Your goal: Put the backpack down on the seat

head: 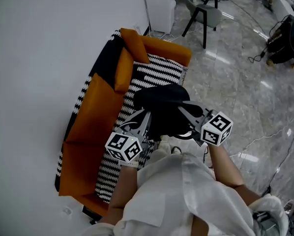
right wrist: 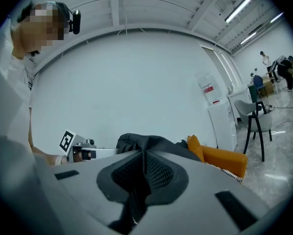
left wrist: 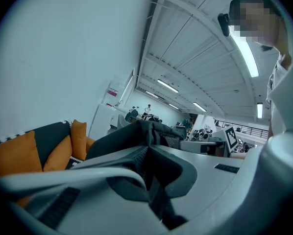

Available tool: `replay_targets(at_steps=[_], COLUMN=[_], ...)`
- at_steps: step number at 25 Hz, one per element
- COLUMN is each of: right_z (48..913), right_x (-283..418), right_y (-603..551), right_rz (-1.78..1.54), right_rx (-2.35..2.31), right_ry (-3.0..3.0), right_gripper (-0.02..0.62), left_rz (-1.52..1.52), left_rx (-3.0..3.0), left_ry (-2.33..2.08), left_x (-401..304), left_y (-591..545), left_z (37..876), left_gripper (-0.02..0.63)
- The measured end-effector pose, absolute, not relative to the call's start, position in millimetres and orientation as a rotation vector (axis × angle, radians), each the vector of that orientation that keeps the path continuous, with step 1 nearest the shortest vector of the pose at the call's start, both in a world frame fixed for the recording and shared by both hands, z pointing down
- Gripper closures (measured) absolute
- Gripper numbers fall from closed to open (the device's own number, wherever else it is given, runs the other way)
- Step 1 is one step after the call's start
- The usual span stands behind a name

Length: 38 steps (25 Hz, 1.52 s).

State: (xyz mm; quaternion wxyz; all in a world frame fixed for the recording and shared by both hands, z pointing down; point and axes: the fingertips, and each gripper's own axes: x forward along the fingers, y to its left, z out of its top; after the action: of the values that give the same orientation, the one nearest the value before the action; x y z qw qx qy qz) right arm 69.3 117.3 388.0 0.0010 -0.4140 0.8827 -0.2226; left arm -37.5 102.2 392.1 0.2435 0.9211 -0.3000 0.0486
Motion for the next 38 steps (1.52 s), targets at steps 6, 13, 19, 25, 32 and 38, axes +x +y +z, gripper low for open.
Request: replay_targets(at_steps=[6, 13, 19, 25, 32, 38], right_z=[386, 375, 379, 400, 437, 470], right_x=[66, 67, 68, 65, 64, 62], right_y=[69, 12, -37, -86, -138, -163], right_rz=[-0.68, -0.654, -0.674, -0.747, -0.835, -0.883], right_rx=[-1.34, -1.378, -1.335, -1.125, -0.955, -0.936], right_ry=[2.731, 2.695, 2.724, 2.847, 2.955, 3.018], right_gripper=[0.569, 0.569, 0.569, 0.569, 0.569, 0.569], left_rz=[0.133, 0.099, 0.099, 0.128, 0.12, 0.134], left_rx=[2.526, 2.556, 2.537, 2.45, 2.336, 2.27], left_ry=[-0.776, -0.729, -0.764, -0.922, -1.07, -1.108], left_x=[-38, -37, -36, -38, -41, -44], left_y=[47, -13, -58, -99, -134, -158], left_z=[392, 380, 384, 404, 439, 473], left_gripper=[0.578, 0.578, 0.578, 0.578, 0.578, 0.578])
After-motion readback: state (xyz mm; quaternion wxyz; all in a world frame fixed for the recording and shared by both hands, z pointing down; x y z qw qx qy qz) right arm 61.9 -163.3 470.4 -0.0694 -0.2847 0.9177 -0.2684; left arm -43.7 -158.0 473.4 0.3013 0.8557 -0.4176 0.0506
